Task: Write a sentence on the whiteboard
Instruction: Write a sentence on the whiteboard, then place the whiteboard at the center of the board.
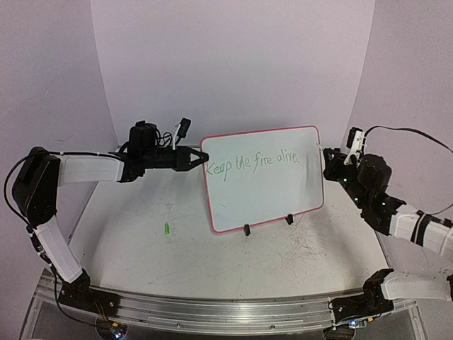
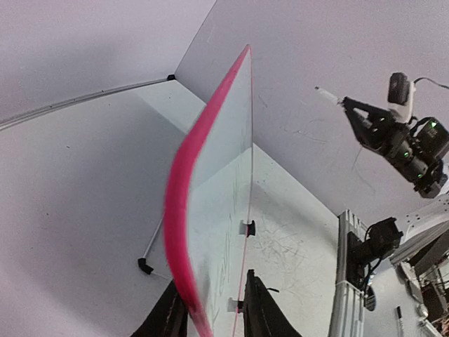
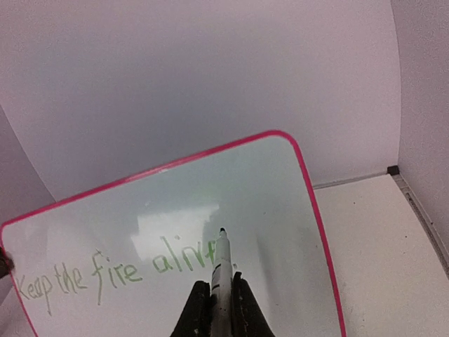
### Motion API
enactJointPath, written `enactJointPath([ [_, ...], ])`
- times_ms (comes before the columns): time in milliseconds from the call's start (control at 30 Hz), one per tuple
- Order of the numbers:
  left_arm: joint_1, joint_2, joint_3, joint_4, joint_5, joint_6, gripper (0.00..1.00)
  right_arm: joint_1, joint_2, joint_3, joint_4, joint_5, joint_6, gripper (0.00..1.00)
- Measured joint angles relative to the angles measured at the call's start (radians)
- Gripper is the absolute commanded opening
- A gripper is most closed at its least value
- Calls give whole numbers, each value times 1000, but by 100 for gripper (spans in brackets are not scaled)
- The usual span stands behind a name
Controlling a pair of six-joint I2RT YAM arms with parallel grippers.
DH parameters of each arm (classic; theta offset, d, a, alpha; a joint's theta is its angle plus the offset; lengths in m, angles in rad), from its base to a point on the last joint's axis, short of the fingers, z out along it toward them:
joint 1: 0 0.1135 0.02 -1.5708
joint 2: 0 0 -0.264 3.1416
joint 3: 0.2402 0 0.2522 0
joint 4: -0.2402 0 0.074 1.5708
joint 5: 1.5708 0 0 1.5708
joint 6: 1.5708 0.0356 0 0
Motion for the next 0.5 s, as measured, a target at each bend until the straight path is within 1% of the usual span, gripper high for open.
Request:
enactJointPath([
  [33, 0, -1, 0, -3, -8, 6, 44, 0, -41, -2, -19, -1, 0, 0],
  [67, 2, -3, 0, -8, -13, 8, 52, 0, -71, -3, -40, -5, -1, 0],
  [100, 5, -8, 0, -17, -20, 8, 66, 0, -95, -3, -63, -12, -2, 0],
  [133, 8, -17, 0, -29, -31, 11, 75, 0, -108, -3, -88, -21, -5, 0],
  [167, 12, -30, 2, -43, -40, 13, 79, 0, -116, -3, -120, -35, -7, 0],
  [267, 28, -89, 27, -110, -93, 14, 86, 0, -120, -3, -215, -77, -7, 0],
  [400, 41, -202, 66, -193, -197, 13, 88, 0, -142, -3, -299, -128, 10, 0],
  [500, 42, -314, 61, -270, -290, -22, 88, 1, -161, -3, -323, -176, 37, 0],
])
